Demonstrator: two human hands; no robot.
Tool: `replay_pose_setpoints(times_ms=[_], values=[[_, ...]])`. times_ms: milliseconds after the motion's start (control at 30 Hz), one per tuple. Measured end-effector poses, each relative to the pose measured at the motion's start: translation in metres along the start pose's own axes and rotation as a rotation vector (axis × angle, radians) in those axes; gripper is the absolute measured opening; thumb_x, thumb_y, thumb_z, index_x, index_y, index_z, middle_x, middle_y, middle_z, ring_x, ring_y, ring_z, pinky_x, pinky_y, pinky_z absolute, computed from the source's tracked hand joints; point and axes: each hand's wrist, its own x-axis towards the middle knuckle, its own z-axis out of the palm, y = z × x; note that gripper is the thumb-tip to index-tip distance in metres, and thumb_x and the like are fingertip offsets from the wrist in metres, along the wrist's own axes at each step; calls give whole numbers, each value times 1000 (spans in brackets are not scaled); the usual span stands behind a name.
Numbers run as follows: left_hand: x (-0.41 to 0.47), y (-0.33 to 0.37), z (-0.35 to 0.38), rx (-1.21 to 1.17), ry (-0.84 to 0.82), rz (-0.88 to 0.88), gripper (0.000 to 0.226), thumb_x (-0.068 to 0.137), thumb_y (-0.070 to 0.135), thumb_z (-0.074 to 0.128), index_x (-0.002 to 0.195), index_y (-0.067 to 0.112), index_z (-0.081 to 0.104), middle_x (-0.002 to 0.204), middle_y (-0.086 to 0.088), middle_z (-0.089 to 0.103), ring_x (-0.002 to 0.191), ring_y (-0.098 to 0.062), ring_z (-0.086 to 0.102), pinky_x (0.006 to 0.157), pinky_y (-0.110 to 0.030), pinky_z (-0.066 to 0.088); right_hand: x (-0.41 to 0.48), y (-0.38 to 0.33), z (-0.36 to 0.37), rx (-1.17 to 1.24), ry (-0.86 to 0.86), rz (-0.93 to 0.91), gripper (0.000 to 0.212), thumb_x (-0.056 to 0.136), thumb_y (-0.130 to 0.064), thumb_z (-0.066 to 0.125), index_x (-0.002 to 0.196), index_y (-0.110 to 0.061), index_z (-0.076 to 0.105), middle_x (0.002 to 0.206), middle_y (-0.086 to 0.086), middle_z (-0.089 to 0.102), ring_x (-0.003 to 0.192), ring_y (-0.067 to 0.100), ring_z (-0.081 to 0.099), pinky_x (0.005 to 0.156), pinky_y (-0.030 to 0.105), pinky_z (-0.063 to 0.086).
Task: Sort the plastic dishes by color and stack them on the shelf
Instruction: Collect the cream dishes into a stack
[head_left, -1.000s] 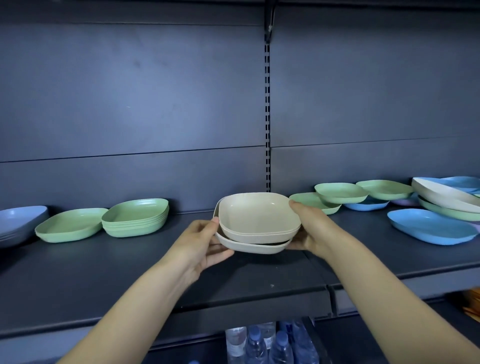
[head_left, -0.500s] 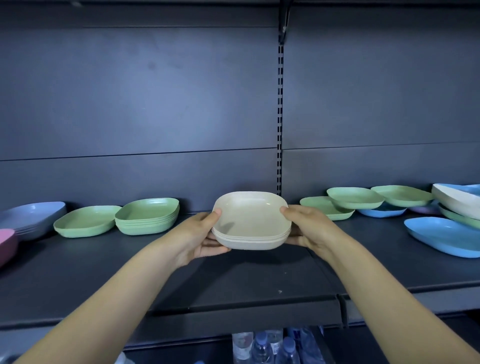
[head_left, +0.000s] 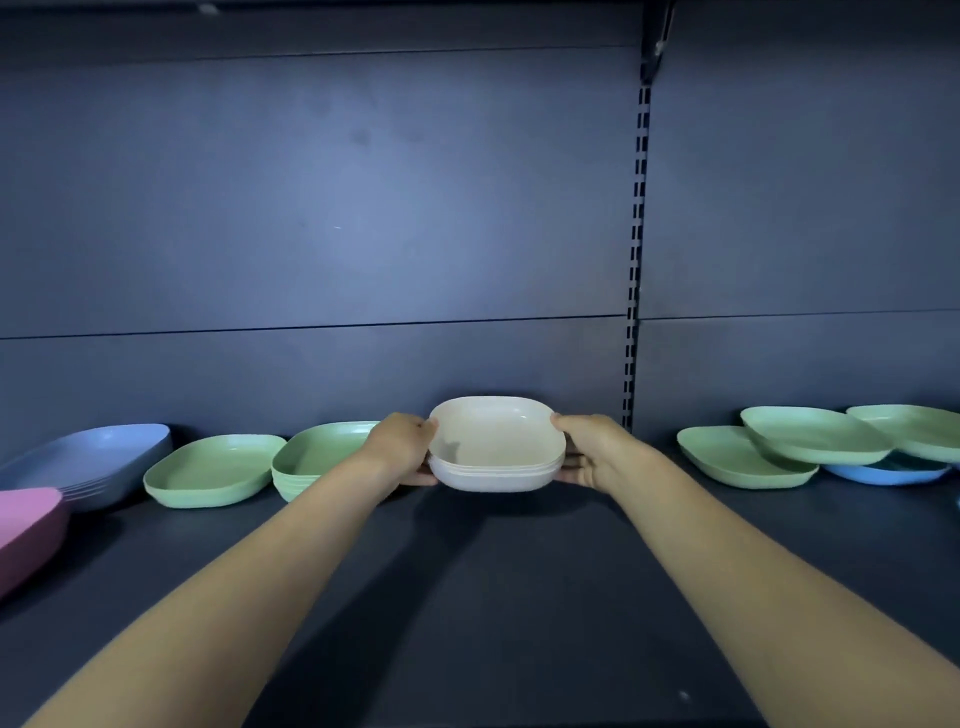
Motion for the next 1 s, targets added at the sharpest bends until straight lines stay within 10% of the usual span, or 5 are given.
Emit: replay_pose_setpoints(times_ms=[200, 400, 567, 733, 1000], values=[[41, -2, -9, 395, 70, 7, 37, 88, 7, 44, 52, 14, 40, 28, 6, 51, 28, -2, 53, 53, -14, 40, 34, -1, 15, -127, 30, 11, 26, 95, -13, 51, 118, -1, 54, 95, 13, 61, 82, 26, 59, 59, 34, 51], [52, -3, -3, 762, 53, 86, 30, 81, 7, 48, 52, 14, 50, 21, 9, 43, 42, -5, 53, 68, -24, 50, 51, 9, 18, -272, 49, 32, 22, 91, -2, 51, 113, -2, 54, 101, 14, 58, 78, 24, 58, 57, 32, 51], [50, -2, 1, 880, 44, 132, 32, 80, 8, 52, 48, 13, 51, 18, 8, 39, 65, -18, 54, 76, -26, 51, 51, 11, 19, -461, 54, -39, 21, 90, -4, 53, 108, 3, 58, 101, 14, 57, 84, 23, 57, 62, 29, 52], [50, 0, 1, 910, -23, 134, 35, 82, 11, 54, 48, 12, 47, 19, 7, 40, 45, -12, 49, 71, -25, 50, 48, 9, 15, -518, 27, -53, 31, 90, -13, 58, 116, 3, 55, 105, 12, 57, 93, 23, 57, 81, 33, 54], [39, 14, -1, 1003, 11, 339, 39, 91, 27, 46, 57, 9, 40, 60, -3, 44, 71, -26, 47, 60, -27, 35, 12, -10, -16, -997, 13, -245, 23, 88, -26, 59, 86, -3, 56, 83, 18, 52, 75, 25, 51, 69, 31, 46]])
